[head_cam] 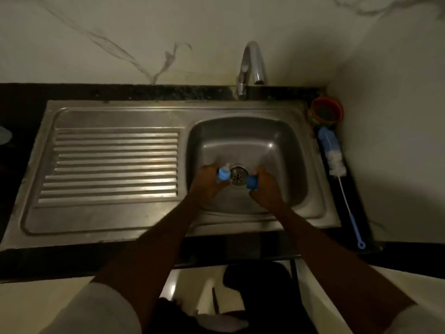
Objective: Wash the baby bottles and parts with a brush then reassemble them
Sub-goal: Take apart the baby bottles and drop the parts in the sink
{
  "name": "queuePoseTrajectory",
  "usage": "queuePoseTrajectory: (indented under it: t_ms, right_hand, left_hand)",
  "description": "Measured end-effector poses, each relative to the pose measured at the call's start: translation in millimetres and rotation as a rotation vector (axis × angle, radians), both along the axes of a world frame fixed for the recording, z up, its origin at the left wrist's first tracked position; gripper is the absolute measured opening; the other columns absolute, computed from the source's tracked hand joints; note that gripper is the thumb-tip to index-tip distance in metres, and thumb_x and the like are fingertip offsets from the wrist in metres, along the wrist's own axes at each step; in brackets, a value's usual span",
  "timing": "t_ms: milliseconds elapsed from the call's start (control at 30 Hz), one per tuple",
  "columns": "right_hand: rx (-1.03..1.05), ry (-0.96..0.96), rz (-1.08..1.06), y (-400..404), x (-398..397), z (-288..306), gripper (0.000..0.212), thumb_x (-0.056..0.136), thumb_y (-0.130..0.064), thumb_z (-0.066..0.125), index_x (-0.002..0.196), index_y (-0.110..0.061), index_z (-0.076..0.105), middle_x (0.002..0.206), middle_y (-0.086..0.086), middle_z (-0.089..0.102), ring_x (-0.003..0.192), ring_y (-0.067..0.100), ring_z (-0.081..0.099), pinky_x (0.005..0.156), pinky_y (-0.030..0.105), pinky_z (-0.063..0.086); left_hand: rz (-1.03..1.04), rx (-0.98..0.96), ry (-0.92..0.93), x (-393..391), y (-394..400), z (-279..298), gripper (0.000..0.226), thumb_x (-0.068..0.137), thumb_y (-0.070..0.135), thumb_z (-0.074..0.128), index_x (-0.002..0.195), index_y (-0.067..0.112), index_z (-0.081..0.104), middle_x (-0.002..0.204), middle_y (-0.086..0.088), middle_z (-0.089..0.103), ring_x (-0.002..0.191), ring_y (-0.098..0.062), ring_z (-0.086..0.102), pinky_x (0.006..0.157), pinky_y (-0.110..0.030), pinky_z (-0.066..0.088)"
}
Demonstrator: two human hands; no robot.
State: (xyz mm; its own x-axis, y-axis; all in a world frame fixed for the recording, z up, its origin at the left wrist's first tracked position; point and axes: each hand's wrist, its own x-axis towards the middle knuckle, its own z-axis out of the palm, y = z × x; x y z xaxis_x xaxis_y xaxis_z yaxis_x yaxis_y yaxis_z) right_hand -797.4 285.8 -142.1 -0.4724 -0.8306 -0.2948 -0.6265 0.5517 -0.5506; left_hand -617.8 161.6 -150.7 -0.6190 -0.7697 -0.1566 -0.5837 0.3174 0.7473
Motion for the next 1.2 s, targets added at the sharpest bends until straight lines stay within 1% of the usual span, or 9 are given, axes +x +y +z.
queuePoseTrajectory:
  t_ms: [133, 233, 367, 467, 533, 667, 833, 1000, 1200]
  right_hand:
    - [-0.063, 0.102, 0.204, -19, -11, -27, 0.051, 0.068, -0.008, 0.067, 0.117, -0.017, 0.055, 0.103, 0.007, 0.067, 0.091, 0.031, 0.066, 0.075, 0.037, 0.053]
    - [-0.021, 0.174, 0.417, -38, -36, -66, 0.06, 0.063, -0.01, 0.063, 0.121, -0.025, 0.057, 0.115, 0.006, 0.064, 0.1, 0.034, 0.063, 0.086, 0.047, 0.054]
    - [0.084, 0.325, 0.517, -39, -43, -75, 0.062, 0.066, -0.012, 0.072, 0.121, -0.026, 0.046, 0.111, 0.005, 0.064, 0.098, 0.033, 0.064, 0.08, 0.037, 0.052]
    - [0.046, 0.32, 0.494, -32, -46, -78, 0.059, 0.069, -0.022, 0.074, 0.119, -0.027, 0.043, 0.105, 0.004, 0.065, 0.092, 0.032, 0.066, 0.074, 0.034, 0.051]
    - [0.047, 0.369, 0.56, -32, -42, -75, 0.06, 0.072, -0.026, 0.074, 0.122, -0.028, 0.04, 0.11, 0.004, 0.063, 0.099, 0.032, 0.063, 0.079, 0.035, 0.048]
    - [0.134, 0.366, 0.62, -29, -39, -72, 0.063, 0.077, -0.031, 0.079, 0.128, -0.025, 0.042, 0.12, 0.006, 0.056, 0.102, 0.027, 0.062, 0.077, 0.034, 0.048]
    - [0.146, 0.448, 0.624, -30, -42, -71, 0.066, 0.08, -0.036, 0.08, 0.13, -0.021, 0.04, 0.12, 0.007, 0.052, 0.103, 0.025, 0.06, 0.075, 0.033, 0.047]
    - [0.135, 0.443, 0.611, -37, -49, -66, 0.067, 0.08, -0.034, 0.083, 0.133, -0.019, 0.044, 0.124, 0.008, 0.049, 0.105, 0.024, 0.057, 0.076, 0.033, 0.047]
    - [0.058, 0.43, 0.607, -50, -53, -64, 0.063, 0.075, -0.032, 0.087, 0.129, -0.023, 0.055, 0.12, 0.004, 0.047, 0.093, 0.017, 0.054, 0.07, 0.028, 0.045]
  left_hand:
    - [-0.117, -0.067, -0.029, -9, -15, -18, 0.049, 0.07, 0.04, 0.087, 0.109, 0.015, 0.069, 0.101, -0.005, 0.075, 0.092, -0.025, 0.071, 0.08, -0.037, 0.055]
    - [-0.141, -0.105, -0.082, -22, -25, -37, 0.051, 0.067, 0.048, 0.082, 0.108, 0.02, 0.068, 0.101, -0.002, 0.075, 0.092, -0.023, 0.07, 0.082, -0.036, 0.055]
    - [-0.144, -0.21, -0.104, -24, -17, -64, 0.044, 0.071, 0.031, 0.088, 0.107, 0.018, 0.066, 0.103, -0.003, 0.072, 0.096, -0.024, 0.068, 0.08, -0.03, 0.051]
    - [-0.078, -0.307, -0.096, -25, -11, -66, 0.042, 0.072, 0.032, 0.085, 0.108, 0.023, 0.064, 0.105, 0.001, 0.07, 0.098, -0.021, 0.066, 0.079, -0.034, 0.053]
    - [-0.074, -0.383, -0.104, -28, -10, -61, 0.041, 0.075, 0.033, 0.082, 0.109, 0.022, 0.061, 0.108, 0.001, 0.068, 0.1, -0.022, 0.064, 0.081, -0.034, 0.052]
    - [-0.179, -0.455, -0.283, -32, 1, -60, 0.043, 0.082, 0.037, 0.078, 0.117, 0.025, 0.056, 0.116, 0.002, 0.064, 0.106, -0.021, 0.063, 0.087, -0.037, 0.053]
    - [-0.212, -0.555, -0.291, -41, 5, -63, 0.049, 0.081, 0.035, 0.081, 0.121, 0.022, 0.056, 0.119, -0.001, 0.063, 0.11, -0.021, 0.061, 0.083, -0.028, 0.046]
    - [-0.17, -0.523, -0.181, -40, -5, -58, 0.06, 0.074, 0.038, 0.089, 0.123, 0.026, 0.057, 0.118, 0.0, 0.065, 0.106, -0.015, 0.062, 0.093, -0.036, 0.054]
    - [-0.171, -0.462, -0.151, -46, -15, -50, 0.044, 0.071, 0.046, 0.09, 0.104, 0.028, 0.066, 0.096, 0.011, 0.07, 0.085, -0.003, 0.065, 0.077, -0.024, 0.056]
